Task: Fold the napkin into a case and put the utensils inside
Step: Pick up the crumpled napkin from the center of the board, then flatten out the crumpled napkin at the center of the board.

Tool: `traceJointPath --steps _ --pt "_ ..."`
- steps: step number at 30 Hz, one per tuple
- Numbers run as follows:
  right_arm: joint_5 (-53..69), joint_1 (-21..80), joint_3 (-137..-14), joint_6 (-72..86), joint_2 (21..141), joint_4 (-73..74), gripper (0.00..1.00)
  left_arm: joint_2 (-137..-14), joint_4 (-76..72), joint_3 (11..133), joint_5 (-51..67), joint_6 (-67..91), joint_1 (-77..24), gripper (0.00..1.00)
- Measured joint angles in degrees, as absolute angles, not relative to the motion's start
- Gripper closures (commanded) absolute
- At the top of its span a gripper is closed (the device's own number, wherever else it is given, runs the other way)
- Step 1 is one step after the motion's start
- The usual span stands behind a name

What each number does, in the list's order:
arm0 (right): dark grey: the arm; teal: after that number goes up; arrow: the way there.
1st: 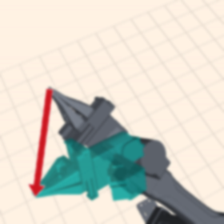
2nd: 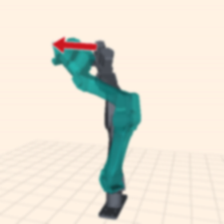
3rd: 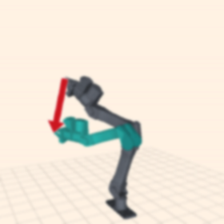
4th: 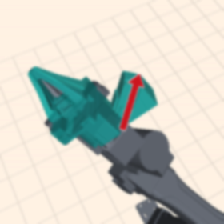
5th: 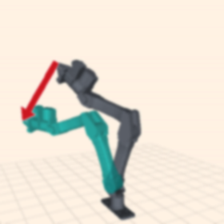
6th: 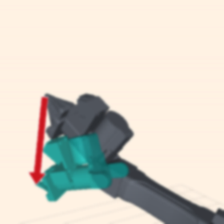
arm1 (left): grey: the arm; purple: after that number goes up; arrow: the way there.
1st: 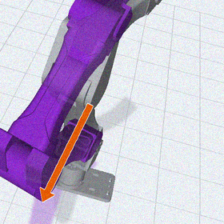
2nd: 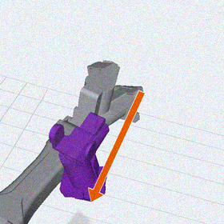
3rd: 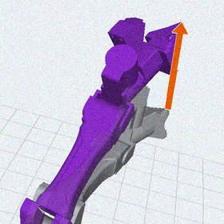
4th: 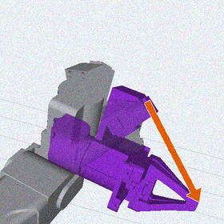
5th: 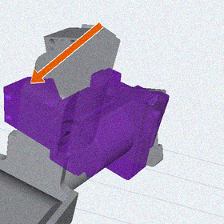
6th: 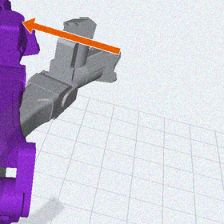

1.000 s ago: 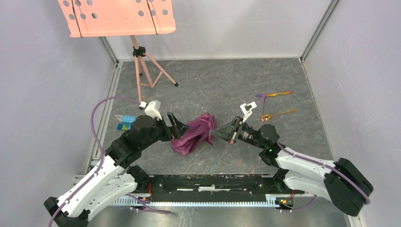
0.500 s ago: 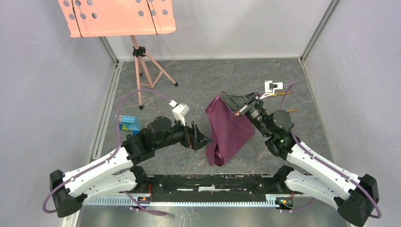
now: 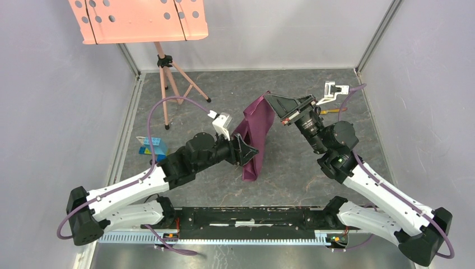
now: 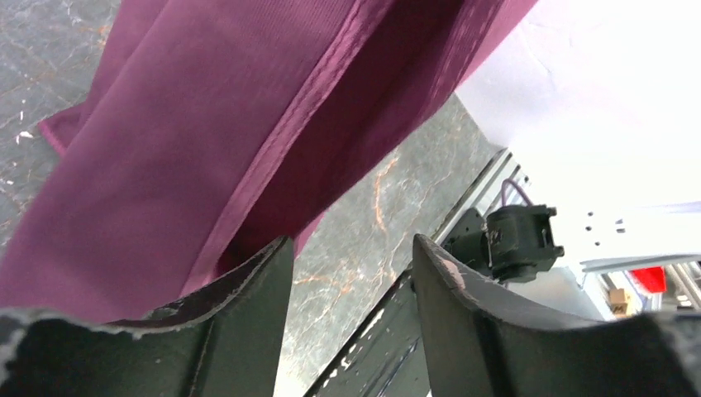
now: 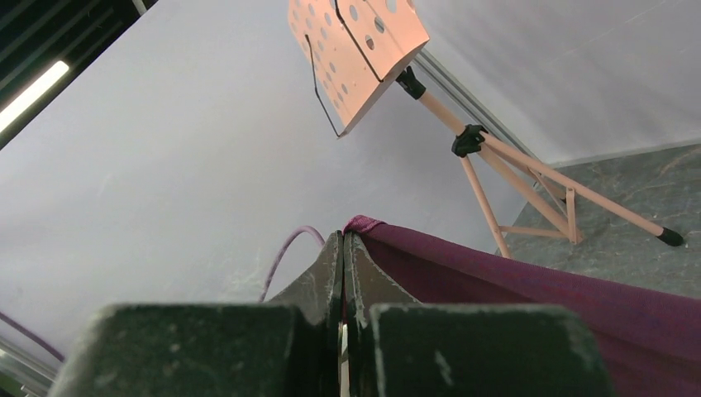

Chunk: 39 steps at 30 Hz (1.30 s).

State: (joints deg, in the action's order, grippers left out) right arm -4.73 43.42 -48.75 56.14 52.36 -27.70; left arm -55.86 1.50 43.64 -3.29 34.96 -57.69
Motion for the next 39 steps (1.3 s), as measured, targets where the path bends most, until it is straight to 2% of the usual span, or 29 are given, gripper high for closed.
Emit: traceJointPath --steps 4,7,10,14,19,22,25,27,28,30,34,39 --pt "-5.3 43.4 -48.9 56.1 52.5 -27.6 1.00 -56.9 1.0 45.1 -6.4 34.9 -57.7 0.41" --pt "-5.3 43.4 -50.3 55.8 52.9 -26.7 1.00 -55.3 3.7 45.2 -12.4 35.0 -57.7 0.18" --pt "-5.0 43.4 -51.9 55.2 53.3 -26.5 1.00 -52.1 7.7 45.3 -16.5 35.0 -57.7 0.09" --pt "-4.4 43.4 -52.7 54.5 53.3 -26.4 1.00 -50.4 12.9 46.3 -20.5 34.8 -57.7 0.06" --pt "-3.0 43.4 -52.7 54.1 53.3 -26.3 1.00 -57.1 16.4 50.0 -22.5 32.3 -57.7 0.09" --pt "-2.0 43.4 -53.0 53.7 53.3 -25.9 1.00 -62.4 17.6 52.2 -24.6 30.1 -57.7 0.20" --pt "-0.2 43.4 -53.7 52.4 53.3 -25.8 1.00 -66.5 18.7 54.0 -28.4 28.6 -57.7 0.46" --pt "1.7 43.4 -54.0 50.3 53.0 -25.7 1.00 -68.4 20.3 55.6 -31.5 27.3 -57.3 0.79" --pt "2.8 43.4 -54.0 48.7 52.6 -25.4 1.00 -69.0 21.0 56.6 -32.5 26.6 -56.9 0.93" --pt "4.8 43.4 -54.1 44.6 51.5 -23.9 1.00 -69.2 22.1 58.7 -34.3 24.3 -56.1 0.97" --pt "9.1 43.4 -57.1 30.9 48.6 -15.8 1.00 -68.6 25.9 66.5 -37.2 19.1 -55.3 0.98" --pt "13.1 43.4 -63.0 9.8 43.2 -3.7 1.00 -59.8 31.7 76.4 -36.6 12.1 -55.3 0.98"
